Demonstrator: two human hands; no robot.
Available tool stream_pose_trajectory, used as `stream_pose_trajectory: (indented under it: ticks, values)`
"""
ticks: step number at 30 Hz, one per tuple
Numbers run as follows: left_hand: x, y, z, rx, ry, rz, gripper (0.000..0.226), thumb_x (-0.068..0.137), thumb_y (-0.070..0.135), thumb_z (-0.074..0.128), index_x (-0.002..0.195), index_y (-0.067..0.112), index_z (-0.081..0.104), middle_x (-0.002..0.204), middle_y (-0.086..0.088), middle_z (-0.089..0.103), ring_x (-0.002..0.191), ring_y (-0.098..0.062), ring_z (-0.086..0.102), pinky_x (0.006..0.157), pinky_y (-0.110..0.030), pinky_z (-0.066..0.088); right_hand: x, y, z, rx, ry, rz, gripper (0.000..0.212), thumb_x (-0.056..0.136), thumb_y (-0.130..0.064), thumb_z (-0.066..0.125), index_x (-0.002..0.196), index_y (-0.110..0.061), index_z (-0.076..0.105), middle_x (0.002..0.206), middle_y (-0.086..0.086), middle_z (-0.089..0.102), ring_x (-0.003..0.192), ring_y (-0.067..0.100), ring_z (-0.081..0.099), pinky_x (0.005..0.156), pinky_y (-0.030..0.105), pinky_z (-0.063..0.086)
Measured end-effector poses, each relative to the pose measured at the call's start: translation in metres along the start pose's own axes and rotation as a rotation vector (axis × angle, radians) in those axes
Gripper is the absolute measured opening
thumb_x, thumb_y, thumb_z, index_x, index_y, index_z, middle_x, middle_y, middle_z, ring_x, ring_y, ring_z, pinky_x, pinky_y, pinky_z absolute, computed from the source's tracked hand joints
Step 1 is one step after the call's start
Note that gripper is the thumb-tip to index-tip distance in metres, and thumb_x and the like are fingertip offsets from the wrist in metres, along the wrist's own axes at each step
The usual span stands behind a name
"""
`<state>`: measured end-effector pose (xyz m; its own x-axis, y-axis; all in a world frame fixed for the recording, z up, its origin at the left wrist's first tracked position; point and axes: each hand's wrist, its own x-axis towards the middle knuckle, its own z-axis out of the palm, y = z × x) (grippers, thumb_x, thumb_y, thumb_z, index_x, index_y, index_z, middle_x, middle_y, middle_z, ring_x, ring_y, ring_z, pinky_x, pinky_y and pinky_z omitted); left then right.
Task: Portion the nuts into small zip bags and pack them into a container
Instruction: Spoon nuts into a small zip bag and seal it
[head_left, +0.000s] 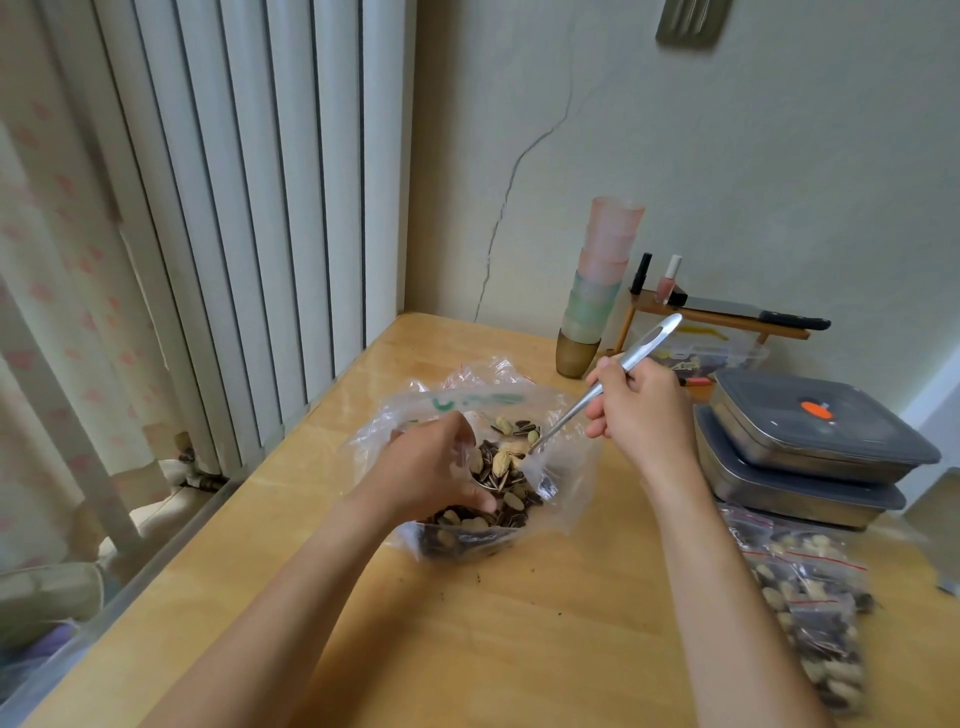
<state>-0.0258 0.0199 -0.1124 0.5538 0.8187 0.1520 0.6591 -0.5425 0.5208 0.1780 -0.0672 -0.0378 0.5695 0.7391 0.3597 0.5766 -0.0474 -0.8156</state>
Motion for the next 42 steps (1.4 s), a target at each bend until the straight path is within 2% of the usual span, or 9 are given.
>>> stream_pose_trajectory:
  ticks: [4,9,12,16,21,26,31,37,42]
  values:
    - [-0.001,0.000,0.002,0.010,-0.040,0.024,0.087,0.050,0.068,0.087,0.115,0.023,0.051,0.109,0.009,0.060,0.099,-0.014,0.056,0.081,-0.032,0.052,-0.002,-0.004,0.000,-0.031,-0.021,-0.037,0.028,0.105,-0.028,0.051,0.087,-0.017,0.068,0.065,0.003,0.071,0.052,0.014,0.069,0.063,0.028,0.054]
    - [-0.001,-0.005,0.009,0.041,-0.086,0.068,0.075,0.070,0.038,0.090,0.127,0.018,0.046,0.114,0.004,0.056,0.099,-0.013,0.050,0.076,-0.020,0.043,-0.003,-0.006,0.002,-0.054,0.008,-0.065,0.028,0.105,-0.026,0.051,0.086,-0.015,0.068,0.064,0.002,0.071,0.049,0.010,0.067,0.052,0.012,0.046]
    - [-0.002,-0.003,0.010,-0.033,-0.017,0.019,0.069,0.071,0.040,0.089,0.124,0.020,0.049,0.111,0.007,0.056,0.100,-0.013,0.053,0.079,-0.023,0.048,-0.004,-0.008,0.003,-0.048,-0.003,-0.081,0.028,0.106,-0.026,0.051,0.087,-0.014,0.068,0.066,0.003,0.071,0.049,0.009,0.066,0.047,0.006,0.041]
    - [-0.004,-0.004,0.015,-0.076,0.010,0.020,0.067,0.074,0.043,0.087,0.123,0.020,0.048,0.110,0.008,0.055,0.099,-0.011,0.051,0.072,-0.017,0.041,-0.005,-0.014,0.005,-0.098,-0.038,-0.185,0.029,0.106,-0.029,0.050,0.088,-0.017,0.068,0.065,-0.001,0.070,0.052,0.007,0.066,0.056,0.018,0.050]
    - [-0.006,0.002,0.023,-0.136,0.094,0.000,0.069,0.076,0.045,0.084,0.127,0.016,0.047,0.112,0.003,0.061,0.102,-0.013,0.054,0.085,-0.030,0.048,-0.011,-0.023,0.013,-0.186,-0.038,-0.365,0.038,0.103,-0.037,0.047,0.087,-0.011,0.070,0.066,0.002,0.068,0.062,0.020,0.067,0.067,0.043,0.058]
    - [-0.006,-0.003,0.024,-0.131,0.082,0.016,0.080,0.073,0.047,0.086,0.135,0.015,0.047,0.126,0.000,0.060,0.114,-0.016,0.054,0.091,-0.031,0.047,-0.015,-0.027,0.017,-0.217,-0.012,-0.417,0.038,0.104,-0.038,0.047,0.087,-0.011,0.068,0.068,0.005,0.068,0.062,0.023,0.068,0.064,0.045,0.058]
    - [-0.005,-0.002,0.025,-0.157,0.124,-0.003,0.079,0.073,0.045,0.087,0.135,0.015,0.049,0.115,0.000,0.066,0.103,-0.014,0.059,0.086,-0.032,0.051,-0.011,-0.023,0.016,-0.208,0.054,-0.382,0.037,0.104,-0.035,0.048,0.085,-0.010,0.068,0.067,0.005,0.068,0.061,0.024,0.068,0.064,0.043,0.057]
    - [-0.004,-0.006,0.026,-0.215,0.151,-0.003,0.075,0.073,0.046,0.086,0.132,0.017,0.050,0.121,0.003,0.063,0.105,-0.012,0.056,0.080,-0.023,0.044,-0.010,-0.022,0.014,-0.201,0.149,-0.354,0.035,0.104,-0.033,0.048,0.090,-0.010,0.070,0.068,0.004,0.070,0.059,0.023,0.068,0.064,0.041,0.057]
    - [-0.005,-0.007,0.026,-0.249,0.137,0.021,0.073,0.073,0.049,0.086,0.130,0.018,0.052,0.110,0.009,0.060,0.093,-0.003,0.057,0.069,-0.009,0.041,-0.006,-0.019,0.011,-0.205,0.150,-0.358,0.035,0.104,-0.034,0.049,0.086,-0.011,0.069,0.064,0.004,0.069,0.057,0.023,0.067,0.063,0.041,0.057]
